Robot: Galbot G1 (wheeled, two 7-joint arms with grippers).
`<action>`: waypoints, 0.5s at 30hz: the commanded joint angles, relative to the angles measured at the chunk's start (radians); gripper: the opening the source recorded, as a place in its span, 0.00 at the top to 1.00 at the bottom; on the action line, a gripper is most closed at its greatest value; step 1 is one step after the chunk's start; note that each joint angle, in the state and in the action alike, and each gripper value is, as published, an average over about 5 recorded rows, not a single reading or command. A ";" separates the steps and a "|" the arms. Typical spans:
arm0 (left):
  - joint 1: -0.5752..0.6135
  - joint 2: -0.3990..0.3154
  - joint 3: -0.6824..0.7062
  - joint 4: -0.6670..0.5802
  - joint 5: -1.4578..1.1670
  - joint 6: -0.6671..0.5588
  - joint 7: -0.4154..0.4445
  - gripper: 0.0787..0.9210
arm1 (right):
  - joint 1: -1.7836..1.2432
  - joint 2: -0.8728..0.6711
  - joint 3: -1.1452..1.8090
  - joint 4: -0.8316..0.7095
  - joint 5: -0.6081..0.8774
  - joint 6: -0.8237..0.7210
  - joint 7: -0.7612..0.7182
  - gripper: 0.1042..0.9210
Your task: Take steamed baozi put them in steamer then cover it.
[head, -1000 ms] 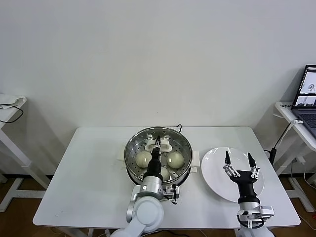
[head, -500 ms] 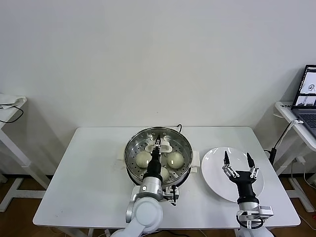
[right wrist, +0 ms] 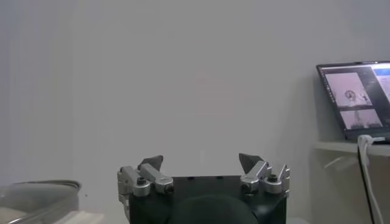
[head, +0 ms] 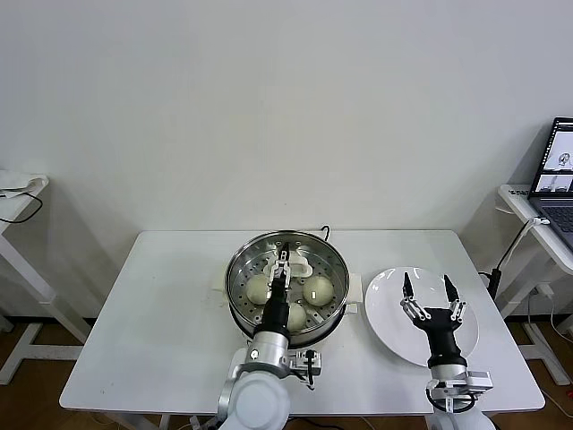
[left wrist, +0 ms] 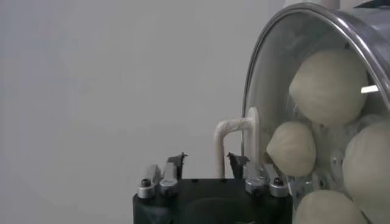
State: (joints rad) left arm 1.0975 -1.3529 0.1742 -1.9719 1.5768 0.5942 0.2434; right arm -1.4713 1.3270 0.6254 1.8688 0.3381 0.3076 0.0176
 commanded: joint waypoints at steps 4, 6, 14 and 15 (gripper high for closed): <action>0.125 0.058 -0.020 -0.185 -0.035 0.003 -0.013 0.13 | 0.001 -0.005 -0.002 0.007 0.003 -0.003 0.002 0.12; 0.160 0.071 -0.053 -0.235 -0.075 -0.005 -0.047 0.12 | 0.000 -0.007 -0.001 0.013 0.004 -0.006 0.003 0.12; 0.348 0.053 -0.400 -0.419 -0.707 -0.246 -0.366 0.12 | -0.012 -0.014 0.016 0.064 -0.018 -0.058 0.015 0.12; 0.370 0.052 -0.454 -0.434 -0.820 -0.279 -0.387 0.12 | -0.015 -0.015 0.018 0.074 -0.027 -0.071 0.018 0.12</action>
State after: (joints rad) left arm 1.2564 -1.3033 0.0754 -2.1833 1.4226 0.5449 0.1424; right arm -1.4782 1.3133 0.6354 1.8956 0.3374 0.2857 0.0264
